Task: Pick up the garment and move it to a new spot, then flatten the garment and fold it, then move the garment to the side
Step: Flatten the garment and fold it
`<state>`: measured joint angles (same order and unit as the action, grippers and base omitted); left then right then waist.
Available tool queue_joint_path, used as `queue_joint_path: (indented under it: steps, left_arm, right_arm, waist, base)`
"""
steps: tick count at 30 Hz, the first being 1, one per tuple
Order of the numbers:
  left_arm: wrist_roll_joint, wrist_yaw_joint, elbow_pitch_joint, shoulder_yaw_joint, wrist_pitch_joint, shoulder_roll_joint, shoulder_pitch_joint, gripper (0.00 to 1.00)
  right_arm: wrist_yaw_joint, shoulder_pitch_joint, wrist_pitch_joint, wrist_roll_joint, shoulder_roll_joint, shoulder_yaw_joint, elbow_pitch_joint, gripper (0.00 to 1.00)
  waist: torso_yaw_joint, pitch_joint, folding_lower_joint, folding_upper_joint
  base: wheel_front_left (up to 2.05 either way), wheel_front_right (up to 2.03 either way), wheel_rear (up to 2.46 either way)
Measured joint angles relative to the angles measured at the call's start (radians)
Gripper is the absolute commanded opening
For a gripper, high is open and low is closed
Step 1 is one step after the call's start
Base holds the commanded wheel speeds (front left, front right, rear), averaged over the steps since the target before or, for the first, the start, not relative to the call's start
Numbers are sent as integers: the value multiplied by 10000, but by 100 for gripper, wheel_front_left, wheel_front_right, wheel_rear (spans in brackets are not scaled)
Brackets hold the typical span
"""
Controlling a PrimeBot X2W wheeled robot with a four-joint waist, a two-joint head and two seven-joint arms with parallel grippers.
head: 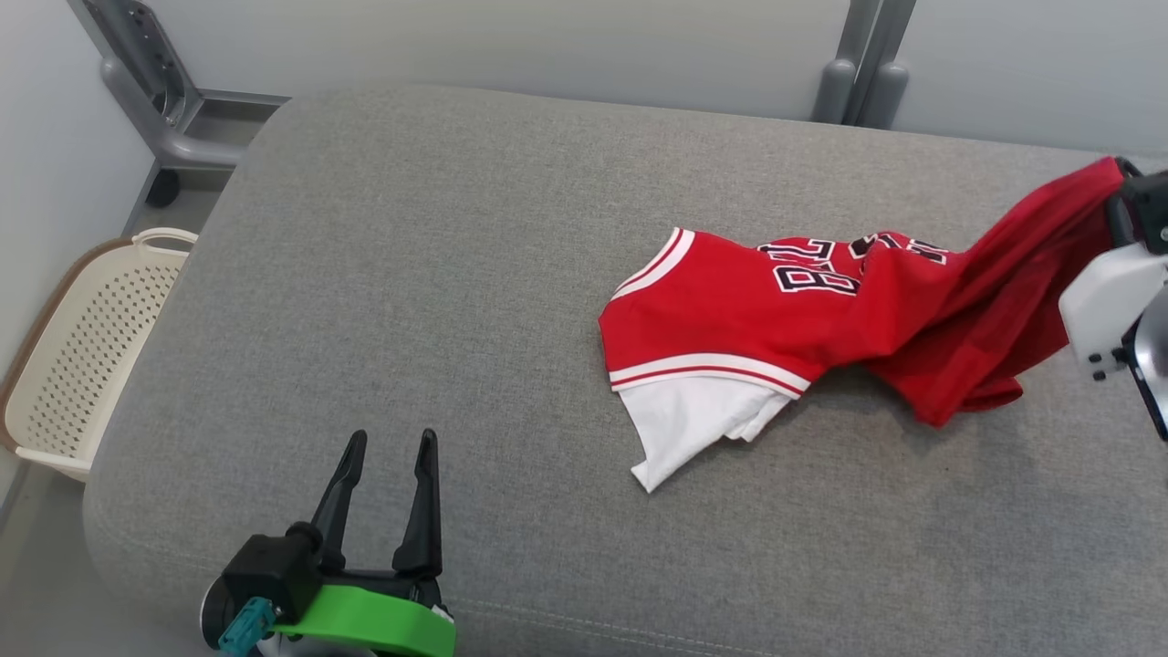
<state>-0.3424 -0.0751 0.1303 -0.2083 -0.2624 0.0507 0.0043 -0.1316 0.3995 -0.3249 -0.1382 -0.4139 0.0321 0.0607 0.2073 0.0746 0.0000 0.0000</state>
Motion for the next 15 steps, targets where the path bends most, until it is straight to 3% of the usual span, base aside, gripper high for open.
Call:
queue_joint_path:
  steps: [12,14,15]
  left_arm:
    - [-8,-56,63,-322,0,-2,-74,100]
    - [-71,-56,46,-364,0,-2,-182,100]
    - [-73,-54,44,-372,0,-2,-221,100]
  right_arm:
    - [0,2295,1099,-614,337,-401,4318,0]
    - [0,2489,1087,-673,345,-407,5041,100]
    - [0,2507,1049,-673,357,-393,5398,100]
  waist:
    - [527,212,0,0]
    - [606,333,0,0]
    - [647,388,0,0]
  base:
    - [0,0,0]
    - [0,0,0]
    - [0,0,0]
